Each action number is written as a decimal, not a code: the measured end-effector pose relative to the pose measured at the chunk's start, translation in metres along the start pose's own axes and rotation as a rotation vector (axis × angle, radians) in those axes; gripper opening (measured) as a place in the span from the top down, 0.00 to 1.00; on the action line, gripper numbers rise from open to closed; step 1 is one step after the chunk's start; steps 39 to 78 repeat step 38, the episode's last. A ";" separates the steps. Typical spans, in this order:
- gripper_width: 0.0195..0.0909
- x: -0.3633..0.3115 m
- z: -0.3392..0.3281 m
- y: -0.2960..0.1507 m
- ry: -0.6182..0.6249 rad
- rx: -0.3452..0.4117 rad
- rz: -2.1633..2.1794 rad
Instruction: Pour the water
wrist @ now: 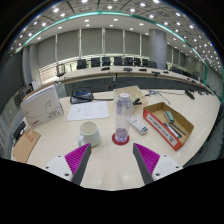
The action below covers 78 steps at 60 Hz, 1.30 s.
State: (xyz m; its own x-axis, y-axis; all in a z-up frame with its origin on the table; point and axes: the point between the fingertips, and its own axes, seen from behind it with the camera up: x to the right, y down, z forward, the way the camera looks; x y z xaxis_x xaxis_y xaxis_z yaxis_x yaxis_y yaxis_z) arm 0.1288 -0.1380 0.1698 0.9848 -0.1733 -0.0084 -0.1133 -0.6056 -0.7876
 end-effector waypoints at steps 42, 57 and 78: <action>0.07 -0.055 -0.167 0.063 0.085 -0.006 -0.117; 0.07 -0.055 -0.167 0.063 0.085 -0.006 -0.117; 0.07 -0.055 -0.167 0.063 0.085 -0.006 -0.117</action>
